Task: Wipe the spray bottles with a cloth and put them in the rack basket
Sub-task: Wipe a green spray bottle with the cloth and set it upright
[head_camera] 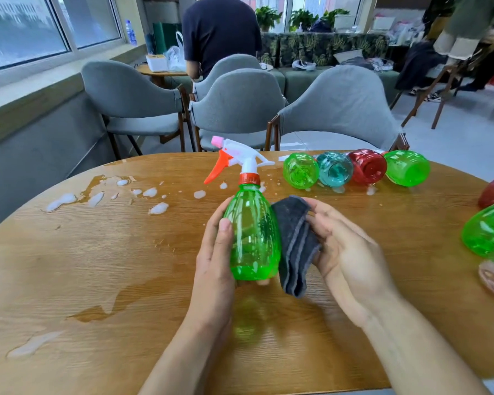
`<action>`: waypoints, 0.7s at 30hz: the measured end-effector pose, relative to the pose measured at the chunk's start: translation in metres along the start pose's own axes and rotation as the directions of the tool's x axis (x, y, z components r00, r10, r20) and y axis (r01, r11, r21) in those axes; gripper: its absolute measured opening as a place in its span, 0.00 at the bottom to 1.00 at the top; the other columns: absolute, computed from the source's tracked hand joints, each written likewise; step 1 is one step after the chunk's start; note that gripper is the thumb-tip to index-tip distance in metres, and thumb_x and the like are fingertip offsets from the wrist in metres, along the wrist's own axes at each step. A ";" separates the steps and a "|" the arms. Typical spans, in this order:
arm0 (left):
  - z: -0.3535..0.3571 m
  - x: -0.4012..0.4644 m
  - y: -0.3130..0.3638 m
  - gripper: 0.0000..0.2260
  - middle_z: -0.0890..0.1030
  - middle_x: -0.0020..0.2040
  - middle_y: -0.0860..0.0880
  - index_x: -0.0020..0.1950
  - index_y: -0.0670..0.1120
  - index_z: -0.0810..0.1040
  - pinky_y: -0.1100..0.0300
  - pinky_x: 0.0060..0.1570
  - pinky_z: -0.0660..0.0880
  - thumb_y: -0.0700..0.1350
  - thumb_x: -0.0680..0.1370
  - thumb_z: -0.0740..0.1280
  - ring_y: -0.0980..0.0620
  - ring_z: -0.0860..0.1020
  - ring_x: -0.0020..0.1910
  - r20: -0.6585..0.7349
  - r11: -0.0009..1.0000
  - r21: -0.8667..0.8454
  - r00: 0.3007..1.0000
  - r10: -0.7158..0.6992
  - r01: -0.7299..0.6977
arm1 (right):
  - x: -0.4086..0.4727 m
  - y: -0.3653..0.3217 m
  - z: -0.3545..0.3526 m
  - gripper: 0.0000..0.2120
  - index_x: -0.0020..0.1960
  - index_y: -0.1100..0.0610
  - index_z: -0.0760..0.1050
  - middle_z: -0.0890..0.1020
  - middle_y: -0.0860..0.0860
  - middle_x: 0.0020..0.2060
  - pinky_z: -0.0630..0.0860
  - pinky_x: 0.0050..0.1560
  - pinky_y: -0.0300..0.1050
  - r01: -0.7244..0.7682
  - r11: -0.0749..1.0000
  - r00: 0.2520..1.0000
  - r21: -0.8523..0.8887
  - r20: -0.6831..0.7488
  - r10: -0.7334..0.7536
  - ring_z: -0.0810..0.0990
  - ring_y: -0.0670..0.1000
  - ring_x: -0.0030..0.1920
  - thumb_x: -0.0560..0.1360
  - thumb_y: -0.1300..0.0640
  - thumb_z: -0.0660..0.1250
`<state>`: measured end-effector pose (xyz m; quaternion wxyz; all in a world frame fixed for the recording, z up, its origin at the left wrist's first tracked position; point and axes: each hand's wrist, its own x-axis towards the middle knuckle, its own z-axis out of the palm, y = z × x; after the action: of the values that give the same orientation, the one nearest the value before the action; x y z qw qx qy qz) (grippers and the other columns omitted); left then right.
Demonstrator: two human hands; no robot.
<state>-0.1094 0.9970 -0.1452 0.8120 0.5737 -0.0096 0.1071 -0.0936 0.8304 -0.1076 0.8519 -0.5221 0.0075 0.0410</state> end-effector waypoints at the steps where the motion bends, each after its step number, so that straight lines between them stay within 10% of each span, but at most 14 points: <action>1: -0.001 0.001 0.002 0.20 0.83 0.68 0.47 0.74 0.62 0.76 0.45 0.41 0.82 0.63 0.83 0.61 0.40 0.84 0.60 -0.013 1.000 -0.010 1.000 0.000 0.000 | -0.001 0.000 -0.001 0.16 0.66 0.60 0.78 0.86 0.61 0.58 0.78 0.49 0.46 -0.018 1.000 0.999 0.011 0.048 0.018 0.83 0.53 0.51 0.83 0.68 0.58; 9: -0.004 0.001 -0.001 0.19 0.83 0.69 0.50 0.73 0.63 0.77 0.24 0.64 0.74 0.64 0.83 0.63 0.39 0.81 0.68 -0.048 0.999 0.040 0.999 0.005 -0.003 | 0.002 0.008 -0.002 0.21 0.59 0.60 0.81 0.86 0.55 0.47 0.83 0.45 0.38 -0.005 0.998 0.998 -0.056 0.070 0.009 0.84 0.47 0.44 0.66 0.62 0.75; 21: -0.003 0.000 0.007 0.18 0.82 0.70 0.51 0.73 0.65 0.76 0.25 0.64 0.75 0.65 0.84 0.63 0.42 0.80 0.70 -0.061 1.000 0.023 0.998 -0.009 0.011 | 0.000 0.009 0.000 0.11 0.55 0.59 0.87 0.89 0.56 0.51 0.83 0.57 0.41 0.065 0.968 0.998 -0.241 0.028 -0.060 0.86 0.49 0.51 0.73 0.64 0.74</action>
<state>-0.1107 1.0024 -0.1402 0.8057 0.5796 0.0192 0.1206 -0.0938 0.8343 -0.1158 0.7828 -0.6215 -0.0229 0.0200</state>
